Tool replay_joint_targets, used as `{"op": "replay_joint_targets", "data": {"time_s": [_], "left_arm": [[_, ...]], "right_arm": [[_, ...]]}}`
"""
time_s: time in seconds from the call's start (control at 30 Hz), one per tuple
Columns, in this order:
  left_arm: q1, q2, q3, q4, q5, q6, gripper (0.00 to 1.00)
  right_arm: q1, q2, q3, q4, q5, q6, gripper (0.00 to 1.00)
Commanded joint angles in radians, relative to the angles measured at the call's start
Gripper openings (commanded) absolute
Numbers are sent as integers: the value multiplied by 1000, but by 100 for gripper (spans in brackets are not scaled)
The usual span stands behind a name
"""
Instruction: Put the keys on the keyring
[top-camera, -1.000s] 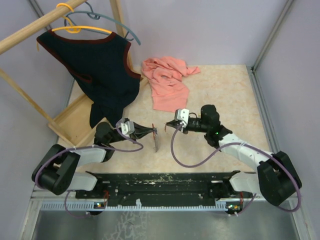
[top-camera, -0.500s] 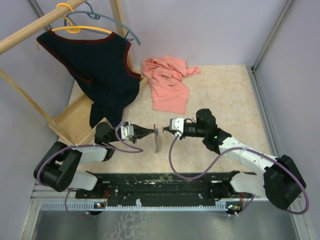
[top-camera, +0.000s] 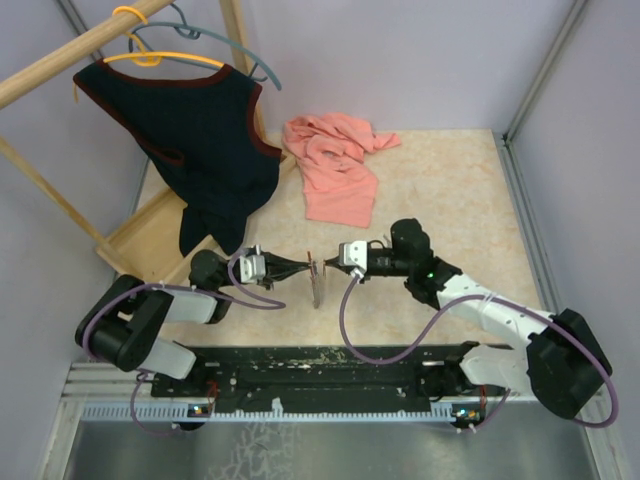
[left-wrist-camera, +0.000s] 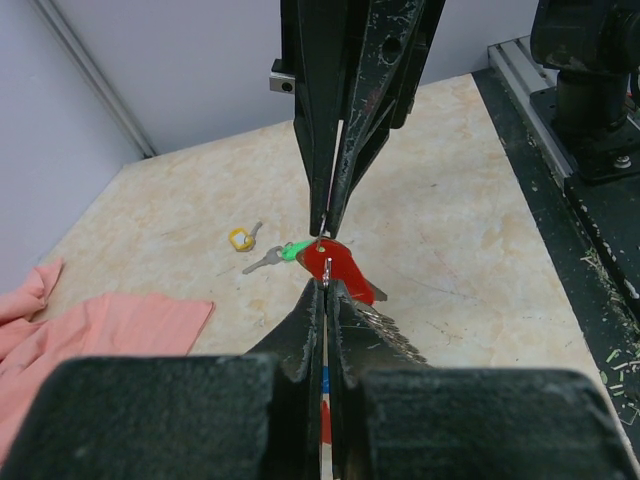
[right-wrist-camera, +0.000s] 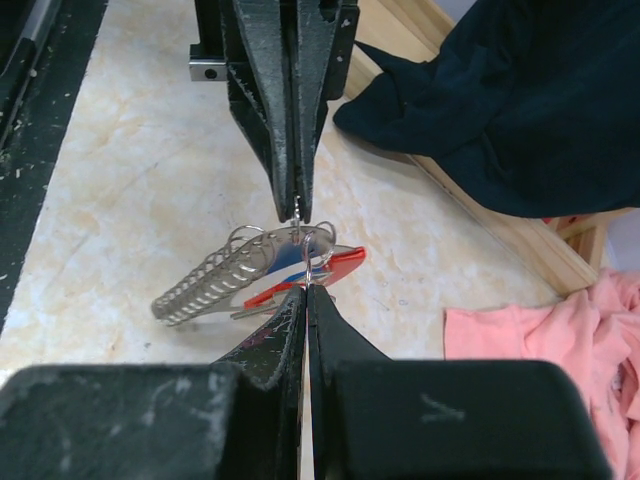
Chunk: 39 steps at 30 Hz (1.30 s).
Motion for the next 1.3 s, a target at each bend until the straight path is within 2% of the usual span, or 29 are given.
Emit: {"op": "replay_joint_targets", "data": {"time_s": [0.0,1.27], "left_arm": [[4,-1,-3,47,20,-1,0],[4,3,5,40,47,5,0]], "right_arm": [[16,10,45,-10,-55,-22,0],[26,52,83,34,-62,68,0]]}}
